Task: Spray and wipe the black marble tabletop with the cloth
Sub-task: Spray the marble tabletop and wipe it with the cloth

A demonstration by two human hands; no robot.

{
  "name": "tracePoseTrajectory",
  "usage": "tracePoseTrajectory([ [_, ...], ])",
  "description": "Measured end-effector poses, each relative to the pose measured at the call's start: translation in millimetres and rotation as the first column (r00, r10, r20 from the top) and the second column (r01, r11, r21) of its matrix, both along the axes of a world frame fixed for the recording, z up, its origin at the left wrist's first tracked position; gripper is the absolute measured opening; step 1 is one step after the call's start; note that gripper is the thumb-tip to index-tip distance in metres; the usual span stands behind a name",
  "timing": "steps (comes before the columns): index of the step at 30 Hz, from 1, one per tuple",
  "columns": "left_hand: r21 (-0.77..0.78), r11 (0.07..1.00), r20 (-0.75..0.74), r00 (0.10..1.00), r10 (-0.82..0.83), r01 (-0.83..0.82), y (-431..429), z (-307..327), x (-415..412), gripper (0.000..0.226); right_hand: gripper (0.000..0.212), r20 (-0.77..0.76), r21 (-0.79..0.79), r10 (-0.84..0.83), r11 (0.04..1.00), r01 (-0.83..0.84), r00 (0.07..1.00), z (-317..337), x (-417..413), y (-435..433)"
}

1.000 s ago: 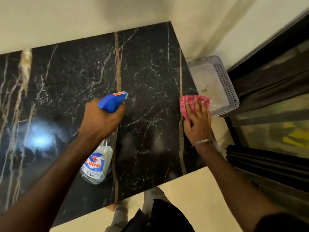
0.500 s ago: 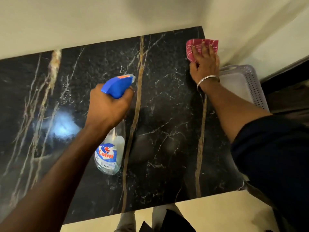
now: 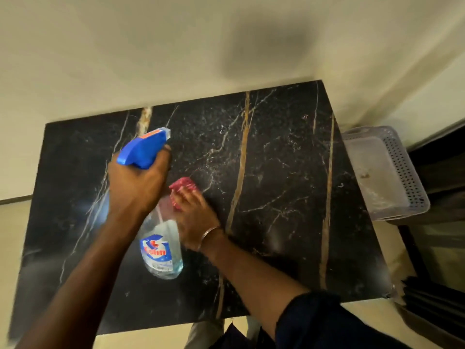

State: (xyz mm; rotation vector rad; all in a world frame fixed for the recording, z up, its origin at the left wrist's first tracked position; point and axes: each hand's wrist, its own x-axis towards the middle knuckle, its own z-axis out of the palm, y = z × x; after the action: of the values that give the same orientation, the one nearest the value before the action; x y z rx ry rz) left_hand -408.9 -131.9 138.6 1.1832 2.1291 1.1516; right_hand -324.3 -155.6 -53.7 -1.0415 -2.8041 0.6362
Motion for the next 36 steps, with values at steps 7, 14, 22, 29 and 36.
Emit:
tracePoseTrajectory([
  [7, 0.056, 0.998, 0.036, 0.999, -0.033, 0.031, -25.3, 11.3, -55.8, 0.025, 0.076, 0.083, 0.163, 0.2, 0.964, -0.211, 0.976, -6.4, -54.4, -92.4],
  [14, 0.092, 0.992, 0.11, 0.989, -0.101, 0.091, -33.8, 1.7, -105.9, 0.017, 0.076, 0.0, 0.065, -0.251, 0.966, 0.25, 0.968, -5.2, 84.8, -73.7],
  [22, 0.135, 0.984, 0.082, 0.988, -0.13, 0.119, -35.3, -6.1, -172.3, 0.036, 0.06, 0.152, 0.107, -0.951, 0.288, 0.952, 0.271, -7.0, 172.5, 6.2],
  [29, 0.187, 0.979, 0.046, 0.995, -0.088, 0.078, -39.6, 2.4, -190.7, 0.024, 0.064, 0.057, 0.093, -0.856, 0.517, 0.851, 0.514, 4.1, 7.3, 27.4],
  [36, 0.227, 0.973, 0.093, 0.993, -0.067, 0.044, -44.5, -8.0, -184.3, 0.024, 0.073, 0.171, 0.136, -0.233, 0.968, 0.212, 0.957, 3.0, -53.3, -29.9],
])
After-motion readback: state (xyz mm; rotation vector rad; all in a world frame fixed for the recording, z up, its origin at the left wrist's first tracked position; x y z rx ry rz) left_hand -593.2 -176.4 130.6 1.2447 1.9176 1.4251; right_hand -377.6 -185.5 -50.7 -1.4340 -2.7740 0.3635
